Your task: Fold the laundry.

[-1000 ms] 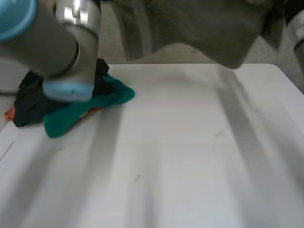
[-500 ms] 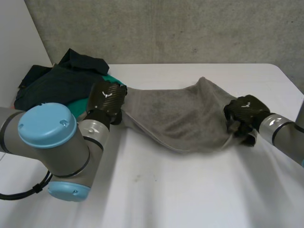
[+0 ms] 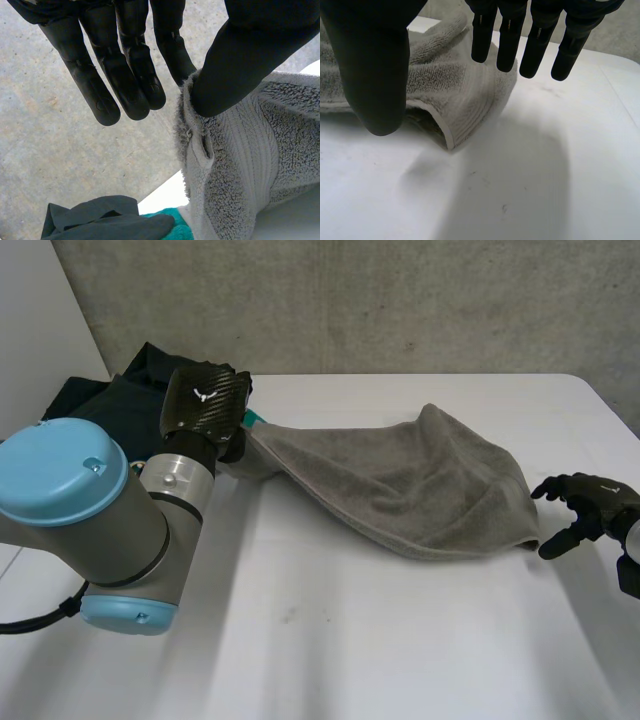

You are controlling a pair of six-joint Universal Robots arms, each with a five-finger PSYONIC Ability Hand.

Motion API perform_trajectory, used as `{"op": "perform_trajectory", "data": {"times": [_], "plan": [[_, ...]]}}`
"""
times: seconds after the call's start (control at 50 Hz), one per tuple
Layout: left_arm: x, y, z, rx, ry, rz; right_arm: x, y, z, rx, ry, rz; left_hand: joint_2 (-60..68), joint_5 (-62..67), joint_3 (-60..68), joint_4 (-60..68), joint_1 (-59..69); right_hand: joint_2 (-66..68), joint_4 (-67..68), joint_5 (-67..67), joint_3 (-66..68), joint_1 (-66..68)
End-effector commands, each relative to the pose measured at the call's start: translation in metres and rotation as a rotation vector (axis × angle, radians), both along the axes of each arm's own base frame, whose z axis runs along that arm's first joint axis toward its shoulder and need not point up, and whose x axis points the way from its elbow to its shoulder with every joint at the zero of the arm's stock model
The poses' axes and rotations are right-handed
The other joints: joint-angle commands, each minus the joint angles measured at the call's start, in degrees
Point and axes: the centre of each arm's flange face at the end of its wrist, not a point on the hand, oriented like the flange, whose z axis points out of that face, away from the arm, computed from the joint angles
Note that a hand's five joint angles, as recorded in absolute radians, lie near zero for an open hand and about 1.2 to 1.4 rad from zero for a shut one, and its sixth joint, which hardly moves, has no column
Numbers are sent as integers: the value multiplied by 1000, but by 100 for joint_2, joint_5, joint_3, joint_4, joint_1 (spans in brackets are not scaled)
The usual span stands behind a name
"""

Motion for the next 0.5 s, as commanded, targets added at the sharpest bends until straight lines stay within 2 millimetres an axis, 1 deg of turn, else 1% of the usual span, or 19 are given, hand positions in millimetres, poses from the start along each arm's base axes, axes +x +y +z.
{"op": "perform_trajectory", "data": {"times": [0.02, 0.12, 0.16, 0.2, 0.22, 0.24, 0.26, 0.32, 0.34, 0.4, 0.42, 0.44, 0.48, 0.5], "plan": [[0, -1, 2, -4, 3, 0, 2, -14, -18, -23, 6, 15, 1121, 1428, 1160, 1114, 1353, 212, 289, 413, 191, 153], [0, -1, 2, -4, 4, 1, 2, -25, -28, -34, 11, 20, 1121, 1428, 1160, 1114, 1353, 598, 675, 799, 577, 539], [0, -1, 1, -1, 3, 1, 5, -28, -33, -28, 13, 26, 1121, 1428, 1160, 1114, 1353, 1084, 1161, 1285, 1063, 1025], [0, 0, 2, -2, 4, 1, 10, -28, -34, -28, 12, 43, 1121, 1428, 1160, 1114, 1353, 1840, 1917, 2041, 1819, 1780], [0, 0, 2, -1, 3, 1, 16, -27, -33, -34, 13, 59, 1121, 1428, 1160, 1114, 1353, 3409, 3486, 3610, 3388, 3350], [0, 0, 2, -2, 4, 0, 17, -28, -31, -40, 13, 62, 1121, 1428, 1160, 1114, 1353, 4741, 4818, 4941, 4720, 4681], [0, 0, 2, -2, 6, 1, 18, -28, -29, -46, 13, 62, 1121, 1428, 1160, 1114, 1353, 5431, 5508, 5632, 5410, 5371], [0, 2, 5, -4, 9, -1, 17, -30, -21, -64, 5, 52, 1121, 1428, 1160, 1114, 1353, 5438, 5515, 5639, 5417, 5378], [2, 4, 12, -14, 19, -1, 16, -30, -18, -74, 5, 52, 1121, 1428, 1160, 1114, 1353, 5438, 5515, 5639, 5417, 5378], [5, 9, 23, -26, 30, 1, 15, -31, 19, -179, 29, 53, 1121, 1428, 1160, 1114, 1353, 5438, 5515, 5639, 5417, 5378], [8, 13, 31, -32, 35, 1, 14, -30, 33, -217, 32, 50, 1121, 1428, 1160, 1114, 1353, 5438, 5515, 5639, 5417, 5378], [9, 15, 36, -33, 36, 1, 10, -29, 66, -303, 49, 41, 1121, 1428, 1160, 1114, 1353, 5438, 5515, 5639, 5417, 5378], [13, 21, 45, -33, 36, 1, 1, -27, 95, -372, 86, 23, 1121, 1428, 1160, 1114, 1353, 5438, 5515, 5639, 5417, 5378], [17, 28, 55, -27, 31, 0, -4, -25, 109, -396, 110, 13, 1121, 1428, 1160, 1114, 1353, 5438, 5515, 5639, 5417, 5378]]}}
